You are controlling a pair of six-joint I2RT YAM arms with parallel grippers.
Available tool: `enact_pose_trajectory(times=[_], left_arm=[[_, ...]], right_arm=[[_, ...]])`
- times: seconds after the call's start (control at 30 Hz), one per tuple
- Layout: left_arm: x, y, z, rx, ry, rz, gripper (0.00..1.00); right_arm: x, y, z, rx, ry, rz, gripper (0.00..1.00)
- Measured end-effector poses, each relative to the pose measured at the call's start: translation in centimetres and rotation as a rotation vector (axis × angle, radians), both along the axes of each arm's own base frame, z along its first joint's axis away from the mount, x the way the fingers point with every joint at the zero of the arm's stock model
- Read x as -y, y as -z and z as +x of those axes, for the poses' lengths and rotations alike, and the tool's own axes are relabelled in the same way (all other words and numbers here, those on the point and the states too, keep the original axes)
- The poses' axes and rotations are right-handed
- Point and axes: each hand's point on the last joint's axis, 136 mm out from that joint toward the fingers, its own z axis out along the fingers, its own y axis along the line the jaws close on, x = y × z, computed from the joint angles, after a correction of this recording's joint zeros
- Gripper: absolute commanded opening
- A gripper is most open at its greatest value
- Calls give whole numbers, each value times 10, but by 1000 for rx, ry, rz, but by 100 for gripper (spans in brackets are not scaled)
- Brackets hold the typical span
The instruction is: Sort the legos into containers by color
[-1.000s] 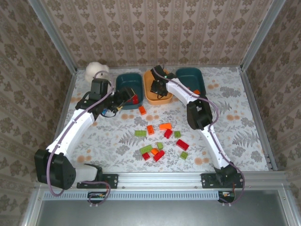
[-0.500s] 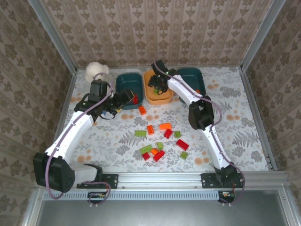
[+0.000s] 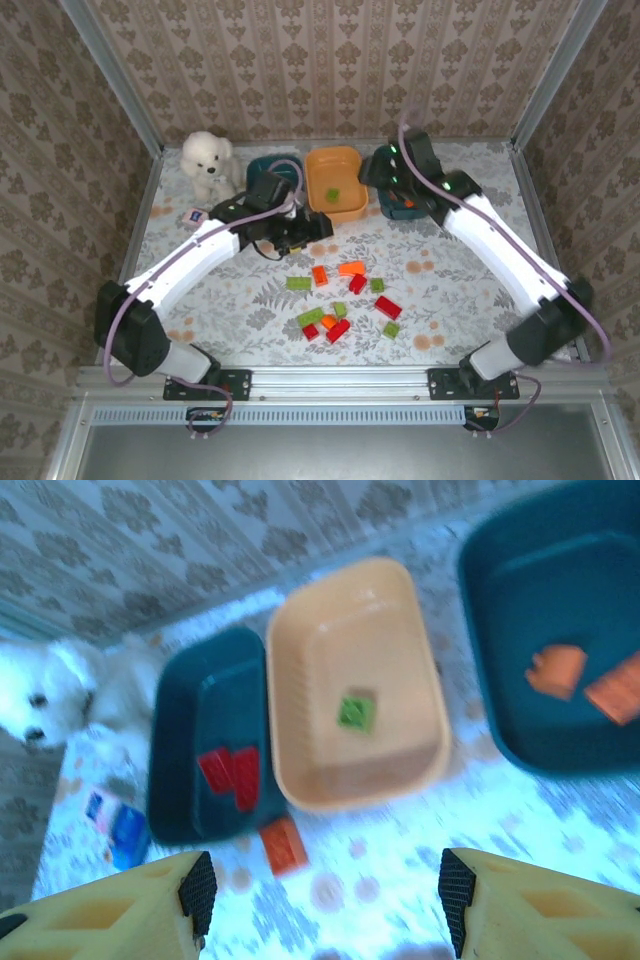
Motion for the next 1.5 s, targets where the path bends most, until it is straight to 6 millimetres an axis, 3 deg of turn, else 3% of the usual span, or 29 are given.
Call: enact_pose_trajectory(times=[0.13, 0.2, 0.37, 0.47, 0.57, 0.67, 0.87, 1.1, 1.5], left_arm=[[26, 28, -10, -167, -67, 62, 80], [45, 39, -14, -234, -89, 78, 80], [96, 67, -32, -384, -134, 115, 80], [110, 84, -61, -479, -185, 159, 78], [115, 95, -89, -565, -259, 192, 77], [121, 99, -102, -591, -298, 215, 76], [149, 113, -93, -591, -329, 217, 70], [155, 143, -101, -596, -351, 279, 65], [163, 162, -108, -587, -363, 299, 52]], right_arm=[[18, 26, -70, -42, -89, 8, 67], [22, 28, -100, -41, -146, 37, 70], [32, 6, -161, 16, -249, 131, 75], [38, -5, -182, 48, -274, 165, 75], [43, -5, -193, 42, -277, 164, 75], [46, -1, -198, 27, -277, 154, 76], [49, -2, -203, 32, -278, 156, 77], [54, -9, -214, 76, -284, 176, 77], [58, 0, -223, 64, -286, 182, 79]])
